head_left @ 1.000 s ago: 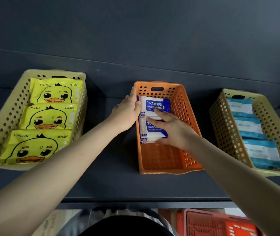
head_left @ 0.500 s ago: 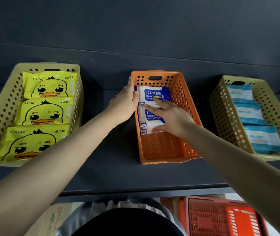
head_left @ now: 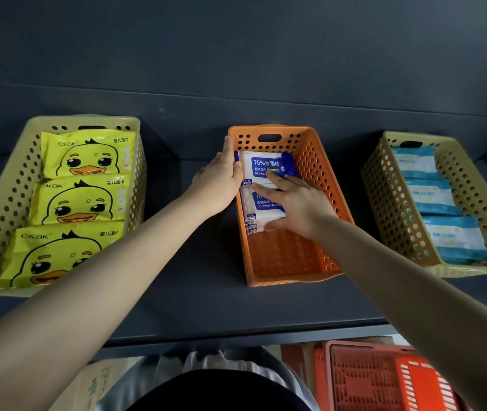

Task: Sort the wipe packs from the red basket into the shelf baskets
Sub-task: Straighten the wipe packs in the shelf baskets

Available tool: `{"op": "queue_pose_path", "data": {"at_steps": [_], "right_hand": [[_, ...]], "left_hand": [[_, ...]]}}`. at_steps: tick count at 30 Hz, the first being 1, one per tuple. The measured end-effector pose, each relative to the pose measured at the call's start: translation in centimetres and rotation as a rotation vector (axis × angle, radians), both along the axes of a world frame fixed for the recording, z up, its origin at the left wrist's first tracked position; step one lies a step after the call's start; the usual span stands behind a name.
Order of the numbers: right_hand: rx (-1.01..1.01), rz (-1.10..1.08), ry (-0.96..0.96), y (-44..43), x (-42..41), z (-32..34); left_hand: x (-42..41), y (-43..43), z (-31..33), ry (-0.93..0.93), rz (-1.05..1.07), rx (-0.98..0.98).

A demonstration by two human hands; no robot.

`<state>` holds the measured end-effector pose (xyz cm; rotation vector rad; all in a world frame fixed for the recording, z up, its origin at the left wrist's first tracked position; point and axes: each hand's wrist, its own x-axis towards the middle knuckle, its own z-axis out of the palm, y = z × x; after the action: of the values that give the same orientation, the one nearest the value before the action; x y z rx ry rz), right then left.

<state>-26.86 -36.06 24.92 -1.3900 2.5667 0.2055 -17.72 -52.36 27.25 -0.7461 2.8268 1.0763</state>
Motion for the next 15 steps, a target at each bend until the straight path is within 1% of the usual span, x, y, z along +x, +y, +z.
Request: {"op": "queue_pose_path", "data": {"at_steps": [2, 4, 7, 8, 11, 13, 15], "right_hand": [[0.000, 0.012, 0.024, 0.0, 0.2, 0.0], [0.022, 0.015, -0.022, -0.1, 0.3, 0.5], [0.051, -0.041, -0.219, 0.2, 0.2, 2.9], [0.024, -0.065, -0.274, 0.6, 0.1, 3.9], [-0.217, -0.144, -0.317, 3.0, -0.5, 6.7], [-0.364, -0.185, -0.287, 5.6, -1.0, 7.9], [-0.470, -0.285, -0.264, 9.3, -2.2, 8.7]], "left_hand": [[0.0, 0.0, -0.1, -0.003, -0.006, -0.006], [0.0, -0.2, -0.2, -0.009, -0.013, -0.002], [-0.2, -0.9, 0.2, -0.061, -0.030, 0.063], [-0.3, -1.2, 0.4, -0.063, -0.036, 0.080], [-0.9, -0.9, 1.5, 0.026, -0.007, 0.031], [-1.7, 0.2, 2.5, 0.081, 0.056, -0.050], [-3.5, 2.7, 3.6, 0.167, 0.039, -0.072]]}}
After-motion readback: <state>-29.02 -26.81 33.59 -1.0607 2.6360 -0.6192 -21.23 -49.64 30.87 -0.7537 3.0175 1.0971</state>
